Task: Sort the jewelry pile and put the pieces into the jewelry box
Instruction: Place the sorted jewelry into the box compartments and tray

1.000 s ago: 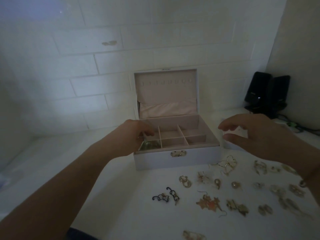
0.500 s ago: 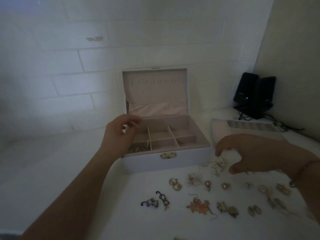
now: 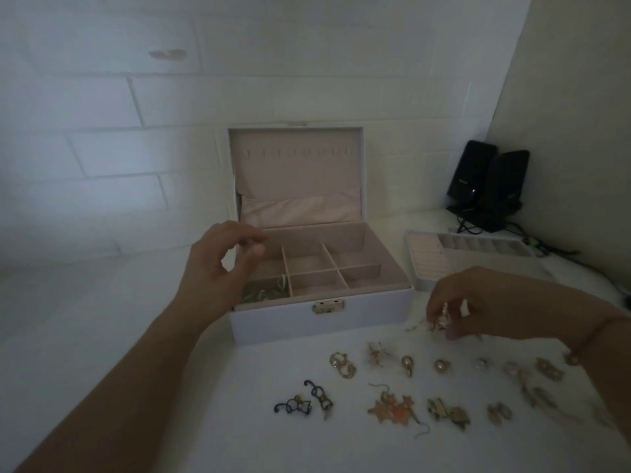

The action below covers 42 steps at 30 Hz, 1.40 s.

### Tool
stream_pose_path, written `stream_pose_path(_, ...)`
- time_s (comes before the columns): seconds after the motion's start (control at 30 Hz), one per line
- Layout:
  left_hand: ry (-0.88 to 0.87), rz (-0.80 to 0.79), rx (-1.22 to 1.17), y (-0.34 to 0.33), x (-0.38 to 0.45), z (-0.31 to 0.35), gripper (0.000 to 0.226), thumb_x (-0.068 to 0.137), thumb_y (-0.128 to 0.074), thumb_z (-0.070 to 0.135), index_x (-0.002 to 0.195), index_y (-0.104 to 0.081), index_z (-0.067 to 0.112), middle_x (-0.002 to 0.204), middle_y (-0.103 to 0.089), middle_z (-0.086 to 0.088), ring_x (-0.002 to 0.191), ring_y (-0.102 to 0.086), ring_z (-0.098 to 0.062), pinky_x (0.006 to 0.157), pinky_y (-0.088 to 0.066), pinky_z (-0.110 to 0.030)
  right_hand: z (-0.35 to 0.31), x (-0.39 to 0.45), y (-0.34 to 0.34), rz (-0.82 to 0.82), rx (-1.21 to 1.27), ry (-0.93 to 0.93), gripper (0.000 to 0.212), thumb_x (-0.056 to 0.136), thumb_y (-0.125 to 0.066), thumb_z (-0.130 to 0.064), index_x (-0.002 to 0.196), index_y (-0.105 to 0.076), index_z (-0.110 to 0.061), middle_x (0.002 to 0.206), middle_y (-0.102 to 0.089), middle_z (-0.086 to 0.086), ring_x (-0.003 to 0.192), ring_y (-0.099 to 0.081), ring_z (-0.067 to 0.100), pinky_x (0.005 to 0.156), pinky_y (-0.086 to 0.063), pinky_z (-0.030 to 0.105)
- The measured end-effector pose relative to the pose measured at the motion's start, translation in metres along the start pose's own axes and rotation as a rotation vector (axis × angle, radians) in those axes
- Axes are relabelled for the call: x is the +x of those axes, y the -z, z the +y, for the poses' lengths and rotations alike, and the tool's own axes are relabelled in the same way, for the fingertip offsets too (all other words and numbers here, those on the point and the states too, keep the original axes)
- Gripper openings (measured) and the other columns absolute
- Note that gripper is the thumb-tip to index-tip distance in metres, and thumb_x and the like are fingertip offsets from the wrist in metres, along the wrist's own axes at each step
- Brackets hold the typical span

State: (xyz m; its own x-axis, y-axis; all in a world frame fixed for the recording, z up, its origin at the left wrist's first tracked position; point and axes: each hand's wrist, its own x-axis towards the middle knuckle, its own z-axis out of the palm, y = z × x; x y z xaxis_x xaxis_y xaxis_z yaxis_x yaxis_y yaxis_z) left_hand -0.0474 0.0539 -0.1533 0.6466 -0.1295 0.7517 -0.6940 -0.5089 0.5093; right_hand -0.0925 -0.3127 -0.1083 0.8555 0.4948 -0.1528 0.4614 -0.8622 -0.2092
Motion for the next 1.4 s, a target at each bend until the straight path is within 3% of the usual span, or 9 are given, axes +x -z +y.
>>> stream_pose_path(0.17, -0.036, 0.017, 0.030, 0.002, 0.002, -0.002, 0.035, 0.093, -0.053, 0.037, 0.097, -0.072, 0.008, 0.094, -0.068, -0.001, 0.092, -0.062, -0.018, 0.081, -0.048, -0.034, -0.025, -0.025, 0.034, 0.061, 0.084, -0.049, 0.019, 0.075, -0.073, -0.045, 0.090, -0.065, -0.054, 0.088, -0.066, -0.025, 0.081, -0.064, 0.000, 0.073, -0.053, 0.018)
stream_pose_path(0.27, -0.058, 0.013, 0.014, 0.001, 0.003, -0.001, 0.037, 0.095, -0.050, 0.035, 0.095, -0.072, 0.005, 0.093, -0.069, -0.003, 0.091, -0.063, -0.022, 0.080, -0.050, -0.039, -0.050, -0.011, 0.044, 0.159, 0.086, 0.014, 0.018, 0.080, -0.072, -0.034, 0.095, -0.069, -0.043, 0.088, -0.068, -0.021, 0.086, -0.062, -0.007, 0.076, -0.050, 0.010)
stream_pose_path(0.37, -0.062, 0.007, 0.003, 0.000, 0.002, -0.001, 0.035, 0.096, -0.050, 0.033, 0.094, -0.073, 0.007, 0.091, -0.069, -0.002, 0.089, -0.063, -0.022, 0.078, -0.050, -0.042, -0.067, 0.023, 0.041, 0.224, 0.086, 0.087, 0.024, 0.078, -0.075, -0.030, 0.102, -0.072, -0.028, 0.090, -0.069, -0.015, 0.084, -0.064, -0.002, 0.080, -0.052, 0.018)
stream_pose_path(0.63, -0.035, -0.003, -0.016, 0.001, 0.001, -0.002, 0.031, 0.096, -0.051, 0.034, 0.092, -0.072, 0.012, 0.086, -0.068, -0.001, 0.084, -0.062, -0.019, 0.075, -0.050, -0.041, -0.087, 0.088, 0.022, 0.392, 0.598, 0.087, 0.026, 0.070, -0.082, -0.013, 0.095, -0.074, -0.014, 0.085, -0.074, 0.001, 0.076, -0.071, 0.015, 0.076, -0.056, 0.024)
stream_pose_path(0.77, -0.033, -0.009, -0.022, 0.001, 0.001, -0.004, 0.031, 0.096, -0.051, 0.035, 0.091, -0.072, 0.013, 0.086, -0.068, 0.000, 0.084, -0.062, -0.018, 0.074, -0.051, -0.041, -0.087, 0.097, 0.011, 0.318, 0.391, 0.020, 0.022, 0.072, -0.082, -0.017, 0.093, -0.075, -0.017, 0.075, -0.071, -0.009, 0.062, -0.063, -0.005, 0.063, -0.047, 0.007)
stream_pose_path(0.9, -0.048, -0.003, -0.017, 0.001, 0.003, -0.004, 0.031, 0.096, -0.051, 0.034, 0.090, -0.072, 0.012, 0.085, -0.067, 0.000, 0.083, -0.061, -0.015, 0.073, -0.049, -0.036, -0.086, 0.104, 0.006, 0.187, 0.215, 0.026, 0.024, 0.075, -0.079, -0.014, 0.099, -0.073, -0.016, 0.079, -0.066, -0.013, 0.063, -0.057, -0.017, 0.064, -0.043, 0.001)
stream_pose_path(1.07, -0.052, -0.012, -0.024, 0.003, 0.002, -0.003, 0.029, 0.095, -0.054, 0.033, 0.090, -0.072, 0.011, 0.085, -0.068, -0.001, 0.083, -0.062, -0.017, 0.073, -0.050, -0.037, -0.085, 0.100, 0.013, 0.137, 0.147, 0.053, 0.029, 0.082, -0.070, -0.013, 0.109, -0.069, -0.024, 0.089, -0.062, -0.022, 0.072, -0.060, -0.008, 0.065, -0.041, -0.001)
stream_pose_path(1.27, -0.104, -0.099, -0.041, 0.006, 0.000, 0.000, 0.026, 0.091, -0.060, 0.033, 0.094, -0.074, 0.011, 0.091, -0.069, 0.001, 0.088, -0.064, -0.020, 0.079, -0.052, -0.041, -0.049, 0.044, 0.041, 0.455, 0.107, 0.023, 0.019, 0.085, -0.068, -0.017, 0.102, -0.071, -0.026, 0.097, -0.069, -0.016, 0.080, -0.063, 0.001, 0.070, -0.044, 0.003)
stream_pose_path(1.4, -0.131, -0.215, -0.021, 0.007, -0.001, 0.007, 0.035, 0.088, -0.061, 0.042, 0.102, -0.074, 0.012, 0.106, -0.069, 0.001, 0.103, -0.063, -0.015, 0.090, -0.050, -0.034, -0.015, -0.024, 0.050, 0.583, 0.155, -0.062, 0.017, 0.084, -0.068, -0.011, 0.093, -0.069, -0.026, 0.086, -0.068, -0.021, 0.079, -0.060, -0.011, 0.066, -0.043, 0.000)
